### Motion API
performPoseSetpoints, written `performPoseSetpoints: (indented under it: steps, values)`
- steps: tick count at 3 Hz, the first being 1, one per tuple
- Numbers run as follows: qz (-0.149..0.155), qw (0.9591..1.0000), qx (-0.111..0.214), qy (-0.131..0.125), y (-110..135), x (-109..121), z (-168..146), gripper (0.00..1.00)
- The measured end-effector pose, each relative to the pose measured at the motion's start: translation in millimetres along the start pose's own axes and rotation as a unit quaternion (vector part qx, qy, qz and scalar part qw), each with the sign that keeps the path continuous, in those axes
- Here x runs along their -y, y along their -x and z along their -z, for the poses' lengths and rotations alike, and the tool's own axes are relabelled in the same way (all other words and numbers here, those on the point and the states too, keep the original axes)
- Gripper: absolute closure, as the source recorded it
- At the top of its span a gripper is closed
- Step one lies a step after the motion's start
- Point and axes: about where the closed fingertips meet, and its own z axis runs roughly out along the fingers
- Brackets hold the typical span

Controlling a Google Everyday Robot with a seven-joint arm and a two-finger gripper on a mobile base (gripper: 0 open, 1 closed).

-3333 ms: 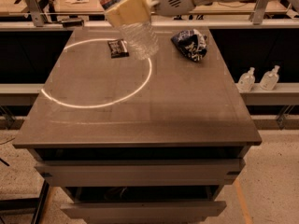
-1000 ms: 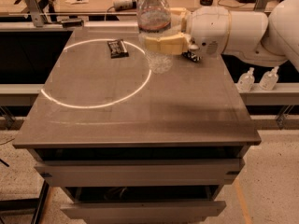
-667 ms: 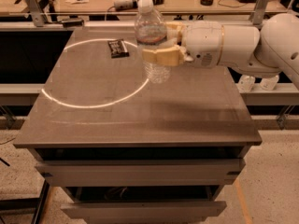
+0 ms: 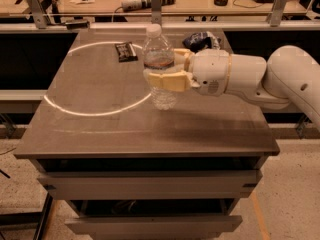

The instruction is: Place water bottle upright

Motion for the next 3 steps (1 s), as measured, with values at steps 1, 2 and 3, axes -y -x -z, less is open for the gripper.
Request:
performPoseSetpoints:
  steps: [1,2,3]
  values:
    - [-0.024,0.9996,0.006,-0.011,-9,-11,-4,1.0]
    - [-0.036,0.9991,0.014,-0.019,-11,-31,-9,1.0]
    - [-0.037,0.999,0.014,-0.021,-12,-35,-11,1.0]
